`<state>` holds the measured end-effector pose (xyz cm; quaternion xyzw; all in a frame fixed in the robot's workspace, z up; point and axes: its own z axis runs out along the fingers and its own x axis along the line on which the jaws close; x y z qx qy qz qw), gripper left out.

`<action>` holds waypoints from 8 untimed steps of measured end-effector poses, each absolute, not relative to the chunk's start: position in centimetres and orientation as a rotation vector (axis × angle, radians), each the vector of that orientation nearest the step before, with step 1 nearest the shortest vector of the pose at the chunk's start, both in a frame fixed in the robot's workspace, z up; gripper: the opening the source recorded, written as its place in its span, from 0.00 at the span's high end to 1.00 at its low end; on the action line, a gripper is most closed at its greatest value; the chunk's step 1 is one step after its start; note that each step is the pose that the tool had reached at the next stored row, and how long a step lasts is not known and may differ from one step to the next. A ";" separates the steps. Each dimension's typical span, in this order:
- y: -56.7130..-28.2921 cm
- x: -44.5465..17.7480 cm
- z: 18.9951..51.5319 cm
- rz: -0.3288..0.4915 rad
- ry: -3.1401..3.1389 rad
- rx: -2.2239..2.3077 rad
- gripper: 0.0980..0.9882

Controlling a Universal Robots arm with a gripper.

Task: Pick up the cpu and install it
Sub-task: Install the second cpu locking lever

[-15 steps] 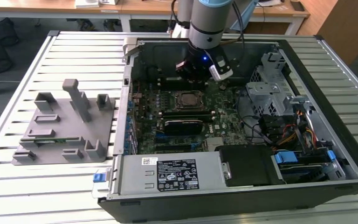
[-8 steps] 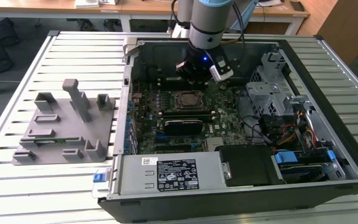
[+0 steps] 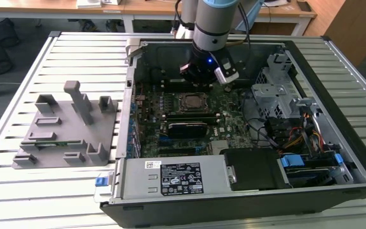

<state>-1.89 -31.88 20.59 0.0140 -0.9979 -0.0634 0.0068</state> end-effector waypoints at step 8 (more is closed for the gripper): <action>-32.2 -1.9 20.6 -0.198 -3.121 0.044 0.99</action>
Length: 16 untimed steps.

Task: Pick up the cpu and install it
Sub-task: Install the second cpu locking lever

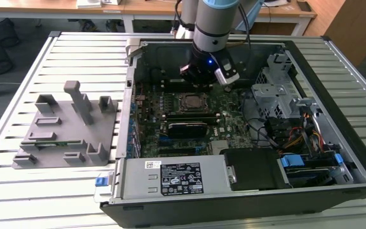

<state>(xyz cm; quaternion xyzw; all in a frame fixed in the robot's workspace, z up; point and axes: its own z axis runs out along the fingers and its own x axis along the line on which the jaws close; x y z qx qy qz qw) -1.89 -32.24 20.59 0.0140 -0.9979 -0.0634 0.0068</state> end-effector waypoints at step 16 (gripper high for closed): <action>-32.7 -1.9 22.7 -0.198 -3.121 0.044 0.99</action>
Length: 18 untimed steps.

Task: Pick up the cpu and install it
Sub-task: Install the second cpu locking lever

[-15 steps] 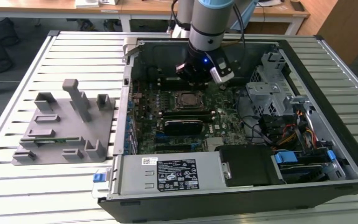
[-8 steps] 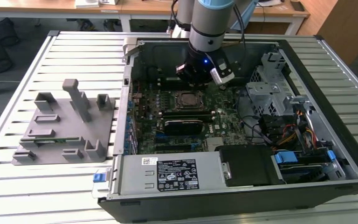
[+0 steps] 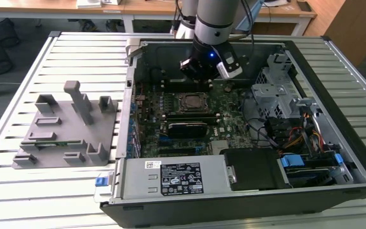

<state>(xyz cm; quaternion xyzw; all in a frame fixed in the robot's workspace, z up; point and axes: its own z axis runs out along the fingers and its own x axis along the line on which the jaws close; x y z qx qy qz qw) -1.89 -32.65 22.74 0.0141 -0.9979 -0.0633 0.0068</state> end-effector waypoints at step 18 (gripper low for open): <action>-35.5 -1.9 23.6 -0.197 -3.122 0.044 0.99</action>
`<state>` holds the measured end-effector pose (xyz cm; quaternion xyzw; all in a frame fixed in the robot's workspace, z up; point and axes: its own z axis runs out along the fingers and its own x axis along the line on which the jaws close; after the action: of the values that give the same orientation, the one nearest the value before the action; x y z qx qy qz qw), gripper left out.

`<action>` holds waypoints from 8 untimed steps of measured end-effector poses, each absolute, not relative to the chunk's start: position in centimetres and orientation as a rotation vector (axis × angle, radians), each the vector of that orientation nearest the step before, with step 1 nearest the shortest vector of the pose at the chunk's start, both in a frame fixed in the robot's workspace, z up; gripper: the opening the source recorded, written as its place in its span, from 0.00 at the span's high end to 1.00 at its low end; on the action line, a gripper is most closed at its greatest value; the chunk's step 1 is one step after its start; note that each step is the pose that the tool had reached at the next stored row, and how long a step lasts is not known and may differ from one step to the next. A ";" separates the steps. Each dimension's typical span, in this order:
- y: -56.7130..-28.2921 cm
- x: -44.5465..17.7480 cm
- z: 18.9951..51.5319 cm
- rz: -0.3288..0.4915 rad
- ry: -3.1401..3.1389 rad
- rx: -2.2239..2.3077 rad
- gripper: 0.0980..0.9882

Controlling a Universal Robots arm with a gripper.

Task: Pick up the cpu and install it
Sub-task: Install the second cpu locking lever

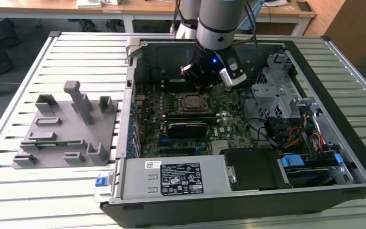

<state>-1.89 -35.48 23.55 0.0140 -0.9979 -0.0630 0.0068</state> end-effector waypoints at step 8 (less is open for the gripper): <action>-36.4 -1.9 24.4 -0.197 -3.122 0.044 0.99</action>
<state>-1.89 -36.38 24.38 0.0140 -0.9979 -0.0630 0.0068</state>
